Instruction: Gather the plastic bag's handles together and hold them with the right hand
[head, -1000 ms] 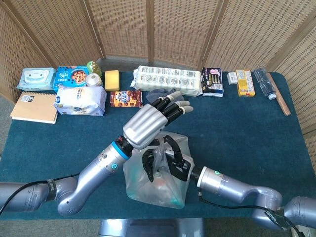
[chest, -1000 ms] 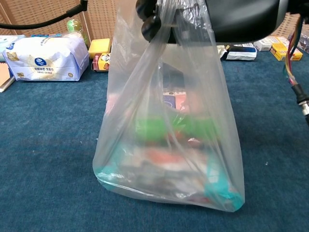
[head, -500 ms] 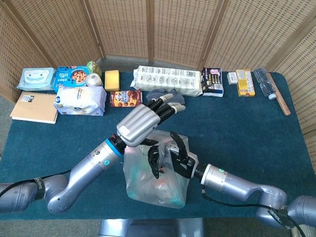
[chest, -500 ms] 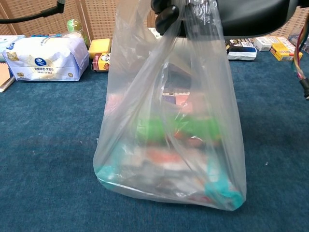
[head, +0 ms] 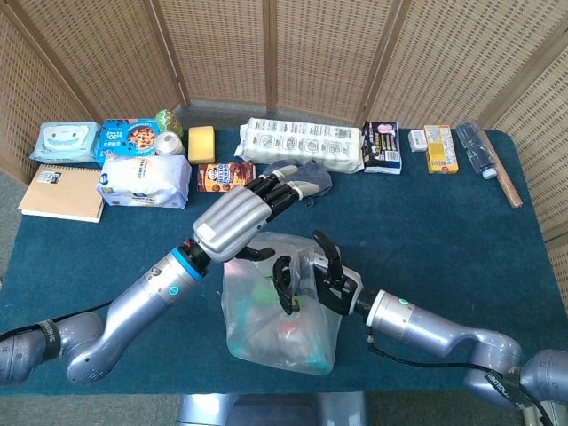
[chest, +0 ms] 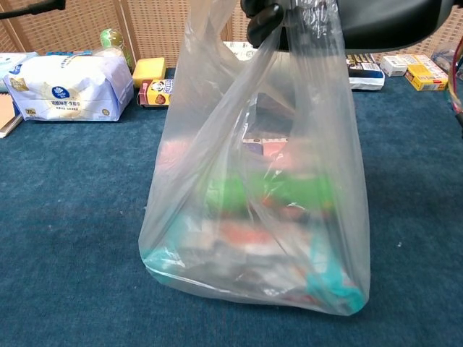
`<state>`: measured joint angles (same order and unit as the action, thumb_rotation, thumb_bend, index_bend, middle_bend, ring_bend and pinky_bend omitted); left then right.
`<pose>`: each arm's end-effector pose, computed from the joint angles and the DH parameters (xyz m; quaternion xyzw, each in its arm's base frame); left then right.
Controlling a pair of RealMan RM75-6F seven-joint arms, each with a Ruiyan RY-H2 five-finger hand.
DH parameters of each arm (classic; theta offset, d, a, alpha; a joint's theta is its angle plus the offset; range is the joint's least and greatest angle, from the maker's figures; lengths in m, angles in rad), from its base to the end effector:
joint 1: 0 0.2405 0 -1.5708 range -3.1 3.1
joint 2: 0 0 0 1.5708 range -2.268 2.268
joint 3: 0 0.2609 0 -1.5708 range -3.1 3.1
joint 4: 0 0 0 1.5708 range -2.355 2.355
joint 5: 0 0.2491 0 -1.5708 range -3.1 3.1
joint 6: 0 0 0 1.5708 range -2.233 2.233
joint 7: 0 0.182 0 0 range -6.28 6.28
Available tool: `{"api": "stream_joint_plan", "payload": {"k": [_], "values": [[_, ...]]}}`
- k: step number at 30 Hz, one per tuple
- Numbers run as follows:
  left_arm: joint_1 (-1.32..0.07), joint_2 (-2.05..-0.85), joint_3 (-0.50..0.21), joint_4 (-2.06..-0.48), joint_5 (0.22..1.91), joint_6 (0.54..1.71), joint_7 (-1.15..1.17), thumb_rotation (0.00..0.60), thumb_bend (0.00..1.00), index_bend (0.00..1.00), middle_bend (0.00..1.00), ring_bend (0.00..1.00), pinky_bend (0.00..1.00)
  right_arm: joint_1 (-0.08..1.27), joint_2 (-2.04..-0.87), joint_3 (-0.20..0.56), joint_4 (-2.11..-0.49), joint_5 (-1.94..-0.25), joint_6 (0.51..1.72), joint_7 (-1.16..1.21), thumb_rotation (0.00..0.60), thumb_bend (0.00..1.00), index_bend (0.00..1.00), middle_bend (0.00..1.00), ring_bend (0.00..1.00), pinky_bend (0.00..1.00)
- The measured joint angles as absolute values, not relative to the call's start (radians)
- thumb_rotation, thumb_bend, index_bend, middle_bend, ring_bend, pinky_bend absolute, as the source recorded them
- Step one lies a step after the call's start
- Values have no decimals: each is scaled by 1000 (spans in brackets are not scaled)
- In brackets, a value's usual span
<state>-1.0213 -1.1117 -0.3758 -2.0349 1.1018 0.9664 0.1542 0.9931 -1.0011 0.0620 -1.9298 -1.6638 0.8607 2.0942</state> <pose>0.0745 0.3592 0.0688 -0.7432 -0.3015 -0.5489 0.2355 -0.0199 -0.3202 0.0266 -0.3038 0.8448 -0.3648 0.2470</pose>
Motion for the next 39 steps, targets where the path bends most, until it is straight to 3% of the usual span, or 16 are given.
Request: {"api": "stream_joint_plan", "payload": {"k": [7, 10, 15, 24, 28, 39], "values": [[-984, -1082, -377, -2049, 1142, 985, 86, 600, 0, 64, 162, 0, 191, 996, -997, 58, -1929, -1660, 864, 2102, 61, 250, 530, 675, 658, 618], [-968, -1083, -382, -2050, 1157, 1006, 47, 600, 0, 64, 162, 0, 191, 996, -987, 57, -1936, -1654, 863, 2107, 148, 250, 533, 676, 667, 639], [-941, -1103, -390, -2045, 1202, 1078, 23, 600, 0, 64, 162, 0, 191, 1000, -967, 62, -1966, -1628, 849, 2127, 356, 250, 543, 685, 693, 722], [-851, -1170, -388, -2025, 1348, 1327, 47, 600, 0, 64, 162, 0, 190, 1027, -931, 111, -2017, -1534, 780, 2200, 554, 253, 587, 719, 741, 879], [-761, -1175, -360, -2032, 1425, 1442, 46, 600, 0, 64, 162, 0, 191, 1028, -914, 144, -2026, -1464, 754, 2214, 599, 258, 606, 736, 762, 908], [-501, -1133, -160, -2037, 1638, 1636, 6, 600, 0, 64, 163, 0, 191, 965, -813, 286, -2075, -1346, 723, 2252, 600, 261, 631, 757, 787, 961]]}}
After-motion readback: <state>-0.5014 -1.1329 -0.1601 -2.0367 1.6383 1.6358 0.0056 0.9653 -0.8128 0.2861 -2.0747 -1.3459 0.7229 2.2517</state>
